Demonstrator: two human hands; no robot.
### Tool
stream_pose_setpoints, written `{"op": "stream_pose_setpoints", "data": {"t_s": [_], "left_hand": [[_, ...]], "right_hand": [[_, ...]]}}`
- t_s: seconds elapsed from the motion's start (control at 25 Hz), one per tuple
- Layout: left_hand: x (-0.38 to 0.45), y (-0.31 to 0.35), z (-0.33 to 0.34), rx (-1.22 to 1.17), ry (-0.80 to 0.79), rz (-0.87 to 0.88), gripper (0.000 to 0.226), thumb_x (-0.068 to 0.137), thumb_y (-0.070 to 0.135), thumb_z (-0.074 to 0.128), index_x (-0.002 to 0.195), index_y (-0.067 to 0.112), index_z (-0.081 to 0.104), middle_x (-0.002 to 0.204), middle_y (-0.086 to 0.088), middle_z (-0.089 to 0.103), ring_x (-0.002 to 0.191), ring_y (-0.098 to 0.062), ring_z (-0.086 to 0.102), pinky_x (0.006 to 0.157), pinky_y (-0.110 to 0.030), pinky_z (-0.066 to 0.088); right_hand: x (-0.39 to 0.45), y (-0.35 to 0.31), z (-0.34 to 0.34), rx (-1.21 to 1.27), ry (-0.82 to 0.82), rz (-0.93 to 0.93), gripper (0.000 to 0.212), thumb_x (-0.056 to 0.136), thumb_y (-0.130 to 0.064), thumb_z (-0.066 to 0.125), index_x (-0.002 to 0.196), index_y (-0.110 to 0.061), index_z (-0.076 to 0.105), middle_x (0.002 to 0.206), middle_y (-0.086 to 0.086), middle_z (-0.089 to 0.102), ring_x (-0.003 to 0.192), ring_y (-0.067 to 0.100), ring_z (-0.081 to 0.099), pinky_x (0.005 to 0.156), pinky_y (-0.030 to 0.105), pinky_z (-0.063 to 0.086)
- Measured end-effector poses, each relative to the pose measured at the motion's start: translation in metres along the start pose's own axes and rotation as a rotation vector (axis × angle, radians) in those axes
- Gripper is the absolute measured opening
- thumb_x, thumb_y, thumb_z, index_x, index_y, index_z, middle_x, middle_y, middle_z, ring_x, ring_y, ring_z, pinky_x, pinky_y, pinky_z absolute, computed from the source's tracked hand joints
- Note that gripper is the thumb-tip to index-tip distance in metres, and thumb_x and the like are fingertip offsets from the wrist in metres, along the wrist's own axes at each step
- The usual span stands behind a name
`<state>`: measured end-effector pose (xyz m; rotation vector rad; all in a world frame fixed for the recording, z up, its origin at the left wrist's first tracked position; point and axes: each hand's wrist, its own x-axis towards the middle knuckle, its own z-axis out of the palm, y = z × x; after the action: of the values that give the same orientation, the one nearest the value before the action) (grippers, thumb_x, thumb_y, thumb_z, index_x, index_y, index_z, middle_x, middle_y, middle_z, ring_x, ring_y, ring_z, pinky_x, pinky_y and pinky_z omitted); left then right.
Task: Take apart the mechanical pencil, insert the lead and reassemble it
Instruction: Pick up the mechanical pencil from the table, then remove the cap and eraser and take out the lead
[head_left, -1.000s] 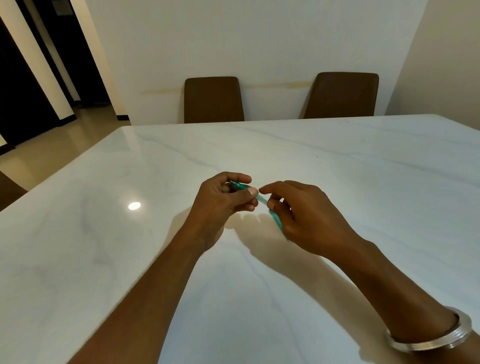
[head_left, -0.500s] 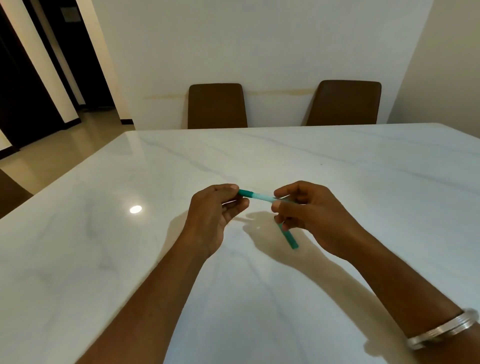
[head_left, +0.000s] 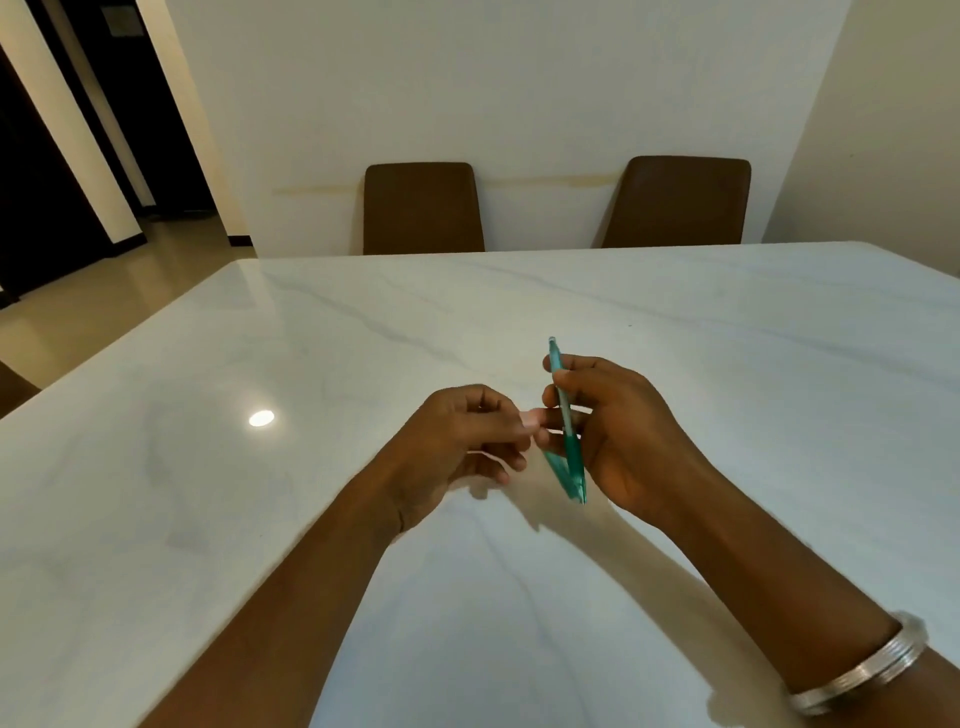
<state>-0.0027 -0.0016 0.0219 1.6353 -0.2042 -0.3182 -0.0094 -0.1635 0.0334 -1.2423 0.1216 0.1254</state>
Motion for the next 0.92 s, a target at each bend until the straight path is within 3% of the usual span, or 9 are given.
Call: {"op": "stream_pose_setpoints", "data": {"t_s": [0.08, 0.16, 0.44, 0.64, 0.68, 0.76, 0.84, 0.92], "left_hand": [[0.004, 0.0, -0.004, -0.164, 0.173, 0.067, 0.022, 0.09, 0.021, 0.059, 0.1, 0.003, 0.065, 0.087, -0.013, 0.067, 0.074, -0.023, 0.062, 0.064, -0.031, 0.053], [0.008, -0.001, -0.007, -0.267, 0.274, 0.105, 0.024, 0.092, 0.02, 0.057, 0.109, 0.005, 0.065, 0.093, -0.012, 0.068, 0.075, -0.022, 0.061, 0.064, -0.03, 0.054], [0.009, -0.007, -0.003, -0.23, 0.272, 0.092, 0.017, 0.09, 0.016, 0.059, 0.091, 0.004, 0.071, 0.069, -0.006, 0.064, 0.062, -0.015, 0.057, 0.057, -0.023, 0.052], [0.014, -0.004, -0.008, -0.241, 0.48, -0.017, 0.017, 0.092, 0.018, 0.058, 0.084, 0.007, 0.068, 0.074, -0.01, 0.063, 0.066, -0.019, 0.055, 0.065, -0.03, 0.052], [0.014, -0.003, -0.013, -0.204, 0.548, -0.021, 0.017, 0.092, 0.02, 0.058, 0.083, 0.009, 0.067, 0.076, -0.009, 0.064, 0.066, -0.019, 0.056, 0.067, -0.032, 0.053], [0.013, -0.005, -0.023, 0.166, 0.587, 0.029, 0.014, 0.091, 0.023, 0.06, 0.083, 0.014, 0.067, 0.075, -0.004, 0.065, 0.063, -0.017, 0.06, 0.066, -0.03, 0.055], [0.007, -0.006, -0.025, 0.546, 0.435, 0.079, 0.008, 0.088, 0.024, 0.064, 0.084, 0.018, 0.067, 0.072, 0.003, 0.065, 0.063, -0.014, 0.061, 0.059, -0.024, 0.052], [0.006, -0.007, -0.026, 0.713, 0.255, 0.054, 0.003, 0.086, 0.02, 0.067, 0.086, 0.02, 0.07, 0.072, 0.007, 0.064, 0.065, -0.012, 0.062, 0.059, -0.021, 0.051]], "right_hand": [[-0.003, 0.003, 0.005, 0.041, -0.099, 0.086, 0.029, 0.095, -0.012, 0.042, 0.117, -0.006, 0.06, 0.077, 0.011, 0.057, 0.047, 0.015, 0.049, 0.04, 0.024, 0.042], [-0.006, 0.006, 0.008, -0.007, -0.163, 0.113, 0.032, 0.096, -0.01, 0.036, 0.118, -0.012, 0.058, 0.07, 0.01, 0.056, 0.04, 0.012, 0.038, 0.035, 0.019, 0.032], [-0.009, 0.01, 0.013, -0.221, -0.165, 0.125, 0.021, 0.098, -0.01, 0.042, 0.115, -0.014, 0.054, 0.069, 0.012, 0.063, 0.039, 0.011, 0.034, 0.034, 0.018, 0.03], [-0.01, 0.009, 0.011, -0.32, -0.188, 0.126, 0.018, 0.096, -0.007, 0.048, 0.112, -0.012, 0.056, 0.072, 0.013, 0.064, 0.039, 0.011, 0.034, 0.035, 0.02, 0.029], [-0.011, 0.01, 0.01, -0.34, -0.187, 0.127, 0.018, 0.096, -0.007, 0.048, 0.11, -0.013, 0.056, 0.073, 0.014, 0.066, 0.039, 0.011, 0.035, 0.035, 0.02, 0.029], [-0.014, 0.011, 0.01, -0.389, -0.172, 0.115, 0.017, 0.096, -0.008, 0.049, 0.109, -0.014, 0.057, 0.075, 0.014, 0.069, 0.039, 0.012, 0.039, 0.036, 0.021, 0.031], [-0.015, 0.013, 0.011, -0.43, -0.141, 0.095, 0.016, 0.096, -0.01, 0.05, 0.109, -0.016, 0.057, 0.077, 0.013, 0.071, 0.041, 0.012, 0.043, 0.037, 0.022, 0.034], [-0.015, 0.013, 0.012, -0.449, -0.107, 0.081, 0.016, 0.096, -0.011, 0.05, 0.11, -0.017, 0.057, 0.08, 0.012, 0.072, 0.044, 0.014, 0.046, 0.038, 0.023, 0.037]]}}
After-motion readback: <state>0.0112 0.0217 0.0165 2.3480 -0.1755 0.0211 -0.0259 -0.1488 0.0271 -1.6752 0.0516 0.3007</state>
